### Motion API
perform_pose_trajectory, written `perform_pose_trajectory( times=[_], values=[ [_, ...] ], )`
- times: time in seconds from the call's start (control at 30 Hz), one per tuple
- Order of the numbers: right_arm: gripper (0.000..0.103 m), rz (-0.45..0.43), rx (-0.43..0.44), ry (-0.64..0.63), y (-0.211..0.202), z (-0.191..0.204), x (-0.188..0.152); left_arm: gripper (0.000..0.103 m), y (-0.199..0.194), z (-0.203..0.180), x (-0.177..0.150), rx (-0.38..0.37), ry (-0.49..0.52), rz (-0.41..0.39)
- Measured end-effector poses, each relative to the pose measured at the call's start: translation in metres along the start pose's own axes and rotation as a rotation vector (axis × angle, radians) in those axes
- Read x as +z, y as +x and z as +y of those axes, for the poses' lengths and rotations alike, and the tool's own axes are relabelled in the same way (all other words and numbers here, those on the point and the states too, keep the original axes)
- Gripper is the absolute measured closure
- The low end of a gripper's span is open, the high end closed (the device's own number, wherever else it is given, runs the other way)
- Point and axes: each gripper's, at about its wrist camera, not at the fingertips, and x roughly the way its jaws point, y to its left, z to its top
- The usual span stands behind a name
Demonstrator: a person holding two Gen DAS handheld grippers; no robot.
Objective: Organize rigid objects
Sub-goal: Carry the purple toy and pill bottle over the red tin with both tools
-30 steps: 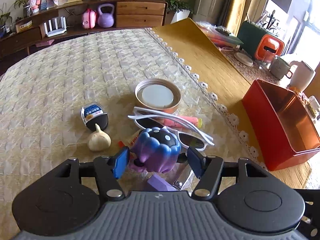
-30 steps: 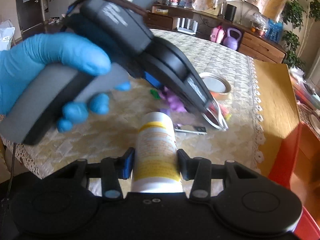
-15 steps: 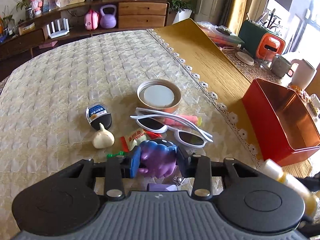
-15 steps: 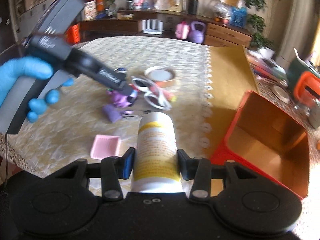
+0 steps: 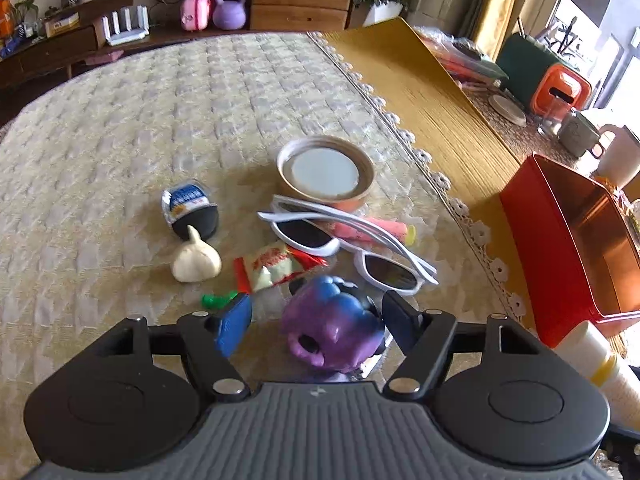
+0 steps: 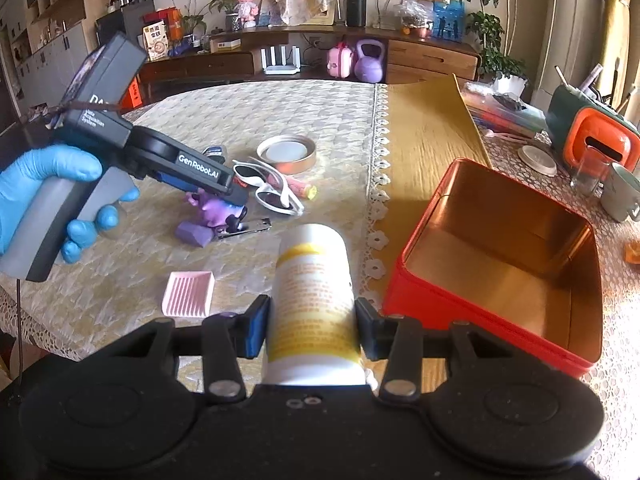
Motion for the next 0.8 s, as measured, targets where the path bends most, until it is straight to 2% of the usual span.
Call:
perform_pose_trajectory(
  times=[0.13, 0.17, 0.2, 0.43, 0.67, 0.8],
  values=[
    [0.059, -0.006, -0.009, 0.010, -0.006, -0.004, -0.001, 0.034, 0.010, -0.002, -0.005, 0.024, 0.001, 0.042],
    [0.059, -0.008, -0.012, 0.013, -0.007, -0.005, -0.001, 0.042, 0.010, -0.002, -0.007, 0.023, -0.002, 0.036],
    [0.059, -0.011, -0.014, 0.016, -0.009, -0.006, -0.002, 0.045, 0.008, -0.002, -0.008, 0.011, -0.002, 0.028],
    [0.059, -0.026, -0.033, 0.023, -0.021, -0.014, -0.002, 0.047, -0.005, -0.009, -0.006, 0.075, 0.028, -0.010],
    [0.059, -0.063, -0.060, 0.042, -0.042, -0.031, 0.002, 0.047, -0.027, -0.013, -0.002, 0.066, 0.027, -0.044],
    [0.059, -0.086, -0.079, 0.066, -0.054, -0.046, 0.005, 0.047, -0.046, -0.023, 0.003, 0.000, -0.001, -0.058]
  ],
)
